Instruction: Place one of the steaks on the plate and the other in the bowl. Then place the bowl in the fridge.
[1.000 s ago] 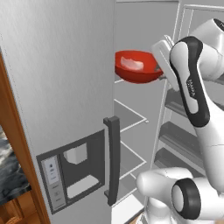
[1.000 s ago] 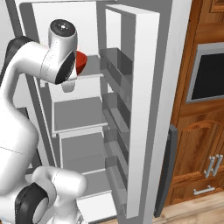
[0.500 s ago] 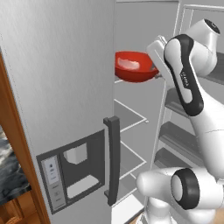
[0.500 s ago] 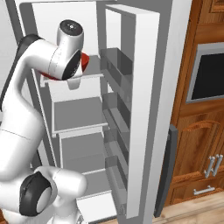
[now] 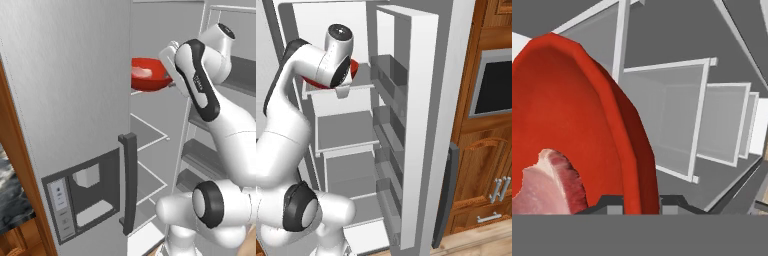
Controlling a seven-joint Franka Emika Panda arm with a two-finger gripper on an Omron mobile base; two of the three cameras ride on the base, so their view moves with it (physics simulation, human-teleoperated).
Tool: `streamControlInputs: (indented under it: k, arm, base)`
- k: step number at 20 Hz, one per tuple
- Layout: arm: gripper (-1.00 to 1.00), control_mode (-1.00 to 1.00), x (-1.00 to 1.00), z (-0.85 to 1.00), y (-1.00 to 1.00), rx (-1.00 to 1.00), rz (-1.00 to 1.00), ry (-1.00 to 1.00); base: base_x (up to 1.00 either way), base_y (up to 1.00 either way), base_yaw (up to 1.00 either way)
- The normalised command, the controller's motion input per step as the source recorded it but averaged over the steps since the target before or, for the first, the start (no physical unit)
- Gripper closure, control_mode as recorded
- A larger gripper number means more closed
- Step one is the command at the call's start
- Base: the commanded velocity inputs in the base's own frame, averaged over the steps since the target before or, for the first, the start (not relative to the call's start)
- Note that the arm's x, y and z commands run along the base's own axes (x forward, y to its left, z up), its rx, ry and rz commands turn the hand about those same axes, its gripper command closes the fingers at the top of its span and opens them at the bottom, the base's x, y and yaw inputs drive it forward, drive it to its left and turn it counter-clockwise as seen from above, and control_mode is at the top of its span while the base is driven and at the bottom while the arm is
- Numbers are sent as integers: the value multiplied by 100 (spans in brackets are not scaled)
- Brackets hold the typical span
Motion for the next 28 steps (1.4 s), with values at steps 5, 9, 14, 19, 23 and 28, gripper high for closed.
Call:
streamControlInputs:
  k: [5,9,14,19,23,28]
  arm:
    - [100,-100,40,-10,0,0,0,0]
    - [100,-100,43,-13,0,0,0,0]
    - [100,-100,39,-9,0,0,0,0]
    - [100,-100,38,-6,0,0,0,0]
    - [100,-100,42,-9,3,0,0,0]
    - [100,-100,43,-10,5,0,0,0]
  base:
    - [0,0,0]
    - [0,0,0]
    - [0,0,0]
    - [0,0,0]
    - [0,0,0]
    - [0,0,0]
